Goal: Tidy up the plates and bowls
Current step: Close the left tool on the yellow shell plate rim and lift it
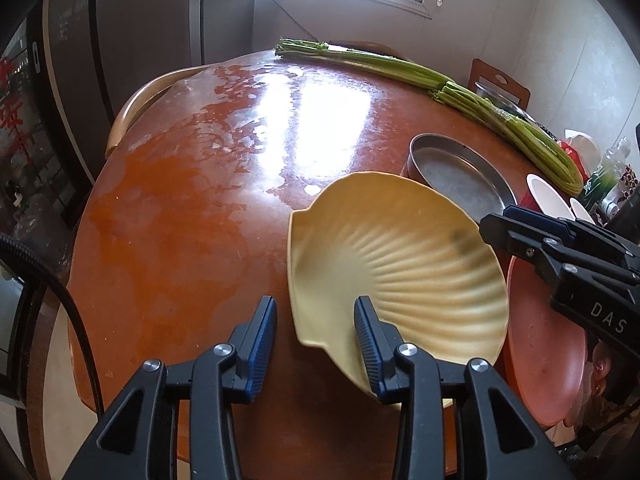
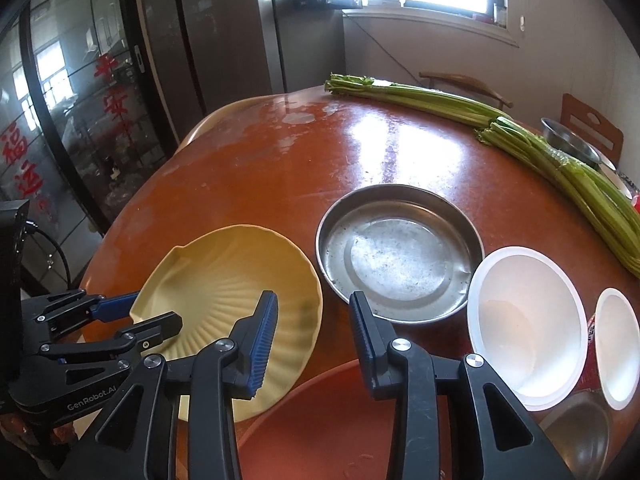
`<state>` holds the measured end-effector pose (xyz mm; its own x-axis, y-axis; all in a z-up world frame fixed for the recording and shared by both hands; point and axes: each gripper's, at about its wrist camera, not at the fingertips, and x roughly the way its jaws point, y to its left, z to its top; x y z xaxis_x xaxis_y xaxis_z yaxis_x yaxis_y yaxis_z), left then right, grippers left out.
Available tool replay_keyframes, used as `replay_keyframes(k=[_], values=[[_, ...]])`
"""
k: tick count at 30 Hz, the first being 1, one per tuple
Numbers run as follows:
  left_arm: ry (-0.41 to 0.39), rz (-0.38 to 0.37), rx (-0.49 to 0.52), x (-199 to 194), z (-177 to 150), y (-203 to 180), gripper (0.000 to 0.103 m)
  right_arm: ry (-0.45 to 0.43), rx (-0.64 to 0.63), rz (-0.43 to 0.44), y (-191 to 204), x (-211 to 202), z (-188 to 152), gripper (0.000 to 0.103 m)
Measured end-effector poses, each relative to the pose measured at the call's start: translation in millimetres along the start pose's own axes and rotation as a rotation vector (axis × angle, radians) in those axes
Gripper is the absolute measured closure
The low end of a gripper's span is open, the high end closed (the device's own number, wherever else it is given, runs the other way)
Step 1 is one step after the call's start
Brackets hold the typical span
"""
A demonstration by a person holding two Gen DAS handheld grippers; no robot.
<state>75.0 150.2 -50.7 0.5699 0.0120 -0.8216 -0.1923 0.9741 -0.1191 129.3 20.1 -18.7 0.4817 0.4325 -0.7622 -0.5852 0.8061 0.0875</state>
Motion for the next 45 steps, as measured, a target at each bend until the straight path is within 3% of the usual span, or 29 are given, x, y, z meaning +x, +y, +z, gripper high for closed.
replay_keyframes(k=[7, 12, 21, 30, 45], values=[[-0.006, 0.018, -0.004, 1, 4, 10, 0.063, 0.069, -0.001, -0.015, 8, 25, 0, 0.065], [-0.016, -0.016, 0.008, 3, 6, 9, 0.063, 0.105, -0.019, 0.017, 16, 35, -1, 0.064], [-0.005, -0.056, -0.012, 8, 18, 18, 0.063, 0.055, 0.014, 0.061, 26, 21, -2, 0.063], [-0.026, -0.028, 0.003, 5, 43, 38, 0.063, 0.024, 0.065, 0.079, 45, 20, 18, 0.063], [-0.03, -0.02, 0.04, 29, 73, 50, 0.063, 0.068, 0.094, 0.056, 54, 42, 15, 0.063]])
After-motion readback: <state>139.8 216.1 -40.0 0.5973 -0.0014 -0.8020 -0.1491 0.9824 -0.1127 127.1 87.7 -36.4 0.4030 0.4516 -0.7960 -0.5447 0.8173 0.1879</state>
